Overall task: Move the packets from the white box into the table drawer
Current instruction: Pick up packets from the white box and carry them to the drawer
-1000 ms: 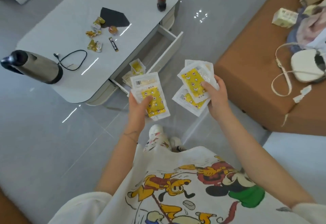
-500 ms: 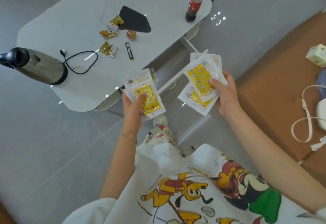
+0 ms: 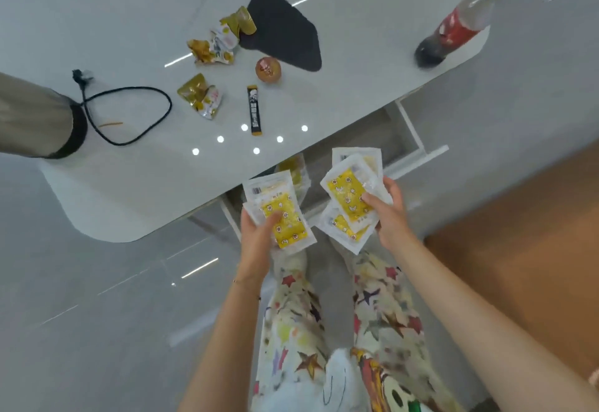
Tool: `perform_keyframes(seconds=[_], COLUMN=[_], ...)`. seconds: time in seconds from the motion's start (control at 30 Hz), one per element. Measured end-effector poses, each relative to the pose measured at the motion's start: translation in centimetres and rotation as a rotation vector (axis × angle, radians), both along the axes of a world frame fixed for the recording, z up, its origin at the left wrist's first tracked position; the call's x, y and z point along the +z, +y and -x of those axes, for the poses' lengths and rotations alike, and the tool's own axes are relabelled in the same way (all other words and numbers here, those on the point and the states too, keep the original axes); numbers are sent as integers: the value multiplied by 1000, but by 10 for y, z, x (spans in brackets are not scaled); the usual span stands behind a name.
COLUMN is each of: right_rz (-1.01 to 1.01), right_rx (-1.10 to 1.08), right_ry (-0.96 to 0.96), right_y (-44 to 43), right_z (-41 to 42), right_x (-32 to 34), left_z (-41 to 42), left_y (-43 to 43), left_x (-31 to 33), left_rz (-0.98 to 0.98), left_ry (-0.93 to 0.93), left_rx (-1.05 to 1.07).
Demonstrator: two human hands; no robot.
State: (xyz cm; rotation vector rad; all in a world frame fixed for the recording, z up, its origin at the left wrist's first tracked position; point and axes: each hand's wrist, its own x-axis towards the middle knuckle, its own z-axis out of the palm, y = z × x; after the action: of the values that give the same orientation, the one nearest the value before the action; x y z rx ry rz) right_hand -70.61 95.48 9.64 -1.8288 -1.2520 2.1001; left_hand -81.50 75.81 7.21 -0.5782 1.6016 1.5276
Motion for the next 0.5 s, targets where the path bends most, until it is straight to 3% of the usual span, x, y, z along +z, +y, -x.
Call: perform_keyframes(seconds=[0.27, 0.4, 0.5], right_rz=[49, -6, -4], right_rx=[24, 74, 145], right_ry=[-155, -198, -222], right_y=[52, 72, 77], right_z=[57, 75, 81], right_x=[-180, -244, -271], left_z=[21, 27, 29], left_y=[10, 22, 35], left_x=[-171, -226, -242], left_rz=[177, 283, 292], left_ry=[-40, -46, 55], left_rx=[-120, -6, 14])
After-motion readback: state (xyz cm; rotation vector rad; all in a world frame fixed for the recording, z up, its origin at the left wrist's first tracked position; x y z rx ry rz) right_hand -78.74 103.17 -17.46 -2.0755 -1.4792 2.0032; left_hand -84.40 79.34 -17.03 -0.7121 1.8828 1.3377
